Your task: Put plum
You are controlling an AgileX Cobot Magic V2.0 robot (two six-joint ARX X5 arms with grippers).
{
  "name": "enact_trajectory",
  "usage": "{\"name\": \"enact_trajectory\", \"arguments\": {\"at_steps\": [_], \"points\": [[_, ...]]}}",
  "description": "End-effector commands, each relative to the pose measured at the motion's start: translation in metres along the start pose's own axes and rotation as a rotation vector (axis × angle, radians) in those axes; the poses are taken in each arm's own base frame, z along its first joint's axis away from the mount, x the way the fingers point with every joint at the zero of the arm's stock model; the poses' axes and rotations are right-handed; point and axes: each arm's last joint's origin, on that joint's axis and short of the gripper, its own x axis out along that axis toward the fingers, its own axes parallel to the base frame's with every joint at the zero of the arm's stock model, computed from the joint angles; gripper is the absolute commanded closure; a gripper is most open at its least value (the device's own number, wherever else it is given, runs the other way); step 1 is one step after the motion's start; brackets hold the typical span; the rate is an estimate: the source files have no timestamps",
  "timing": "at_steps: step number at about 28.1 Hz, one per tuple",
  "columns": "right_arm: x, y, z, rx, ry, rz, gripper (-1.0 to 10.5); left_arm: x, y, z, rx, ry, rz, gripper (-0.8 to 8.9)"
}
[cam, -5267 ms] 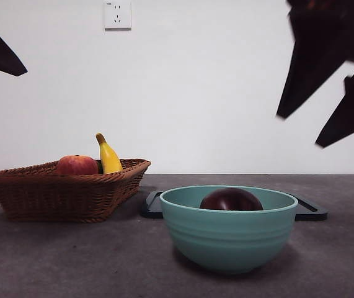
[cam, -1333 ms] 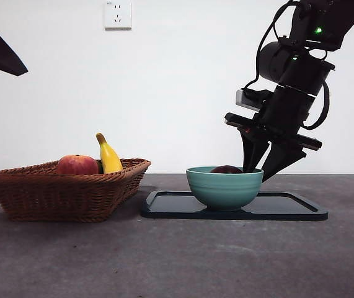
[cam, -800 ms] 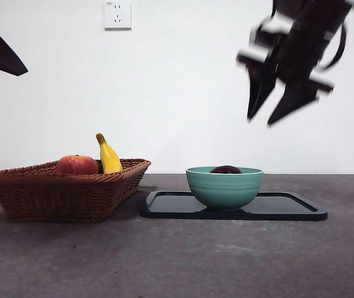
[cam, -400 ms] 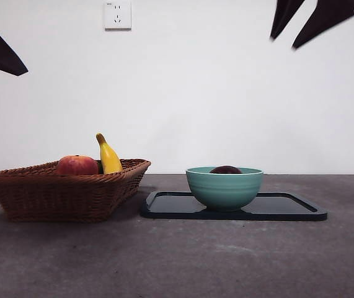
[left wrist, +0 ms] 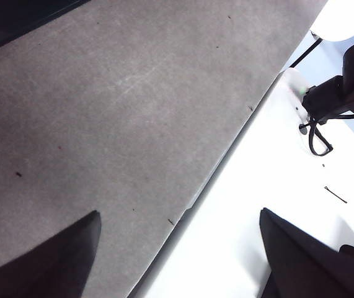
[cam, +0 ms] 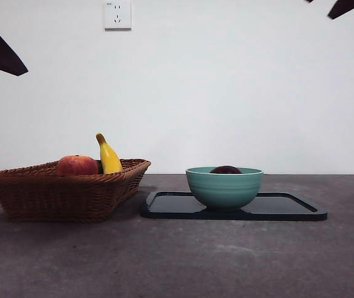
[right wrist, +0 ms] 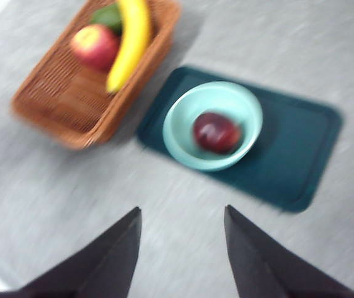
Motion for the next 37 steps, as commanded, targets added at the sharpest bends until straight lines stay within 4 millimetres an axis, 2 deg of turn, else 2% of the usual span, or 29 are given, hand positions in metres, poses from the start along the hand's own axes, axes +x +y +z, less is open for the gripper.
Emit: {"name": "enact_trajectory", "arguments": {"at_steps": [1,9,15,37], "points": [[-0.003,0.002,-0.015,-0.052,-0.004,0.016,7.3,0.0,-0.001,0.003,0.011,-0.007,-0.007,4.08],[-0.008,0.003,-0.061,-0.07,0.009,0.15,7.3,0.0,-0.001,0.003,0.01,-0.007,-0.007,4.09],[-0.007,0.002,-0.079,-0.065,0.024,0.2,7.3,0.0,-0.001,0.003,0.01,-0.007,-0.007,4.08],[-0.007,0.002,-0.081,-0.067,0.033,0.201,7.3,0.0,-0.001,0.003,0.0,-0.01,-0.007,4.09]]}}
